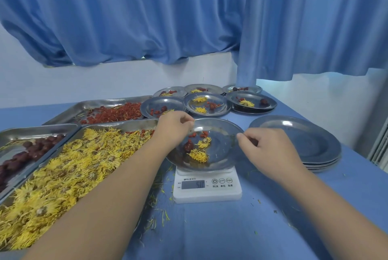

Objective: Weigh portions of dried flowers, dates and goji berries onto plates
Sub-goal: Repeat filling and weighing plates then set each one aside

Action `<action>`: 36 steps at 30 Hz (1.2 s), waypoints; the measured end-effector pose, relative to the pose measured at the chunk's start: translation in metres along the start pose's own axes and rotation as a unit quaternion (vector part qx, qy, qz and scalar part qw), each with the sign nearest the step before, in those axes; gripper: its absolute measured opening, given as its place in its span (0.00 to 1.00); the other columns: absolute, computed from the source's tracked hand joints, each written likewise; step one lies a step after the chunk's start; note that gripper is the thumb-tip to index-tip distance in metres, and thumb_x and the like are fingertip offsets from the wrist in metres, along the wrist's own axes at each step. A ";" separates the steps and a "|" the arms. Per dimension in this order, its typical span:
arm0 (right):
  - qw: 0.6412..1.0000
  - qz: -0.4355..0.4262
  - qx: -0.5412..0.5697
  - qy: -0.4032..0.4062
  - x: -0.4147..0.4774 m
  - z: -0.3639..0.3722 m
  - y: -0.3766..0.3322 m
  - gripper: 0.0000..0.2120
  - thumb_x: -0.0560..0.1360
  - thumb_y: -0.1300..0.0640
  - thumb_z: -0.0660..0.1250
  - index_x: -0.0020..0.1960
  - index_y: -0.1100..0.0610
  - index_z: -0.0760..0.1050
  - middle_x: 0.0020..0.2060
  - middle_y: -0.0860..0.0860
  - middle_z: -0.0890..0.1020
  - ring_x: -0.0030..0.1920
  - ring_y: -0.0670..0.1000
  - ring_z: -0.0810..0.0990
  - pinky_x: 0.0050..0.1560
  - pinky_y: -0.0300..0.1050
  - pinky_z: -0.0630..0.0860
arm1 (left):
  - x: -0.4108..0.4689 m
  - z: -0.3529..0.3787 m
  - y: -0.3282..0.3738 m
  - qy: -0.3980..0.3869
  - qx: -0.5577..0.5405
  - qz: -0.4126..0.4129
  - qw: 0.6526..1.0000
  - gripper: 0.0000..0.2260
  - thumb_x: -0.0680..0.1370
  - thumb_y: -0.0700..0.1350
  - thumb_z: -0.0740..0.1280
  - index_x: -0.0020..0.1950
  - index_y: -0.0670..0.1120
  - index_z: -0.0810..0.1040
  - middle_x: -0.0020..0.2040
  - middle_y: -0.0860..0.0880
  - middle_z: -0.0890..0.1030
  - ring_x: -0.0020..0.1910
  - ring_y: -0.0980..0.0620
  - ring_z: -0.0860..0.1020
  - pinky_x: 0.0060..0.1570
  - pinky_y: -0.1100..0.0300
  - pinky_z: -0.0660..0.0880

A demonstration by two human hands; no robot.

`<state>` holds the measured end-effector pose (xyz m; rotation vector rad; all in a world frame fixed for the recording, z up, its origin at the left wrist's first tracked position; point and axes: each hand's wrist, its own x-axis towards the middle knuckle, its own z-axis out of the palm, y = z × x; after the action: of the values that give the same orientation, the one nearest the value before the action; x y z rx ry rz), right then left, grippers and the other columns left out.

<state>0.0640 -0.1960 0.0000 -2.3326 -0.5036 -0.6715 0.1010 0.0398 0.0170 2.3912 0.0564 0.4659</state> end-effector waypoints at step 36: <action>1.000 -0.017 -0.005 -0.019 -0.002 0.004 0.003 0.19 0.76 0.49 0.62 0.28 0.55 0.70 0.23 0.50 0.73 0.30 0.52 0.73 0.32 0.46 0.71 | -0.006 -0.001 0.009 -0.046 -0.107 -0.009 0.993 0.08 0.77 0.43 0.66 0.50 0.54 0.82 0.49 0.58 0.81 0.49 0.62 0.77 0.44 0.65 0.72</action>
<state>0.0657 -0.1952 -0.0052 -2.3561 -0.5590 -0.6471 0.0941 0.0326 0.0219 2.1952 -0.0131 0.3359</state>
